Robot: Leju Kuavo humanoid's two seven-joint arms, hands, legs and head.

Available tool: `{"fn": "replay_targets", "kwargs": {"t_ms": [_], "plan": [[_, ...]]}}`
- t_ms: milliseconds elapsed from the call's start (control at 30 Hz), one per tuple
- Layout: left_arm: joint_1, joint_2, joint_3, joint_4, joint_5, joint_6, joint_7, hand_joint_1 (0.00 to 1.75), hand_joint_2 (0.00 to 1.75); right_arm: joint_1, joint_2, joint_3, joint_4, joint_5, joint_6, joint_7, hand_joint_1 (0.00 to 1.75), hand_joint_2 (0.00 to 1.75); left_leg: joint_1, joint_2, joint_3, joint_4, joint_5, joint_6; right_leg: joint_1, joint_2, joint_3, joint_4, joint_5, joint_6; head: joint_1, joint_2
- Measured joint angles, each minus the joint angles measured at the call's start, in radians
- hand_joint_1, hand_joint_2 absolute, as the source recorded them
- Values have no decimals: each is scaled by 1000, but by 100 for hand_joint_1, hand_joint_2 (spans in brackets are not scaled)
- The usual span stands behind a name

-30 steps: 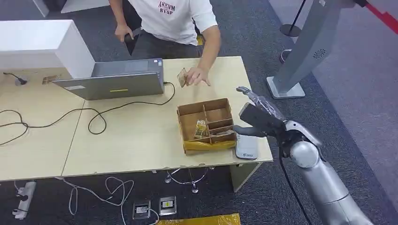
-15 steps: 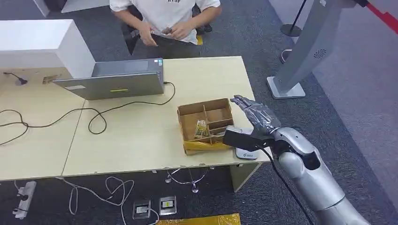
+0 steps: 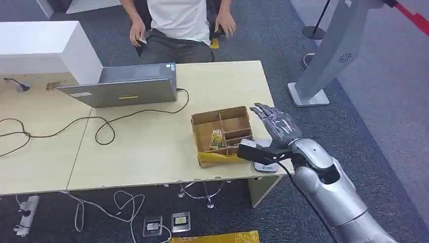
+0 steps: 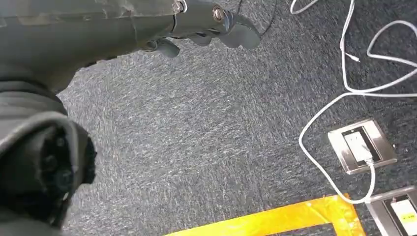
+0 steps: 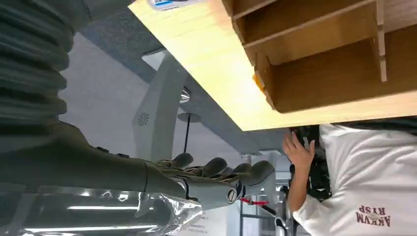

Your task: Pass the card to the sensor for recognition and then transmit it.

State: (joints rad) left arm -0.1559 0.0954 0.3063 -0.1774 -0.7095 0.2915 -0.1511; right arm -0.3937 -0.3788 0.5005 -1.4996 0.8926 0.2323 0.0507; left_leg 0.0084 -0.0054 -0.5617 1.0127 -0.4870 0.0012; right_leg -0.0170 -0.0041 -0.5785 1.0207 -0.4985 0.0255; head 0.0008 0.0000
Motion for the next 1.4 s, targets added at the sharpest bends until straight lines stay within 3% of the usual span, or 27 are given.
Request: {"fn": "replay_targets", "kwargs": {"t_ms": [1400], "plan": [[-9, -5, 0, 0, 12, 1, 6, 0, 0, -21, 95, 67, 189, 32, -83, -58, 0, 175, 0, 0, 0, 0, 0, 0, 0, 0, 0, 0, 0, 0, 0, 0]]}}
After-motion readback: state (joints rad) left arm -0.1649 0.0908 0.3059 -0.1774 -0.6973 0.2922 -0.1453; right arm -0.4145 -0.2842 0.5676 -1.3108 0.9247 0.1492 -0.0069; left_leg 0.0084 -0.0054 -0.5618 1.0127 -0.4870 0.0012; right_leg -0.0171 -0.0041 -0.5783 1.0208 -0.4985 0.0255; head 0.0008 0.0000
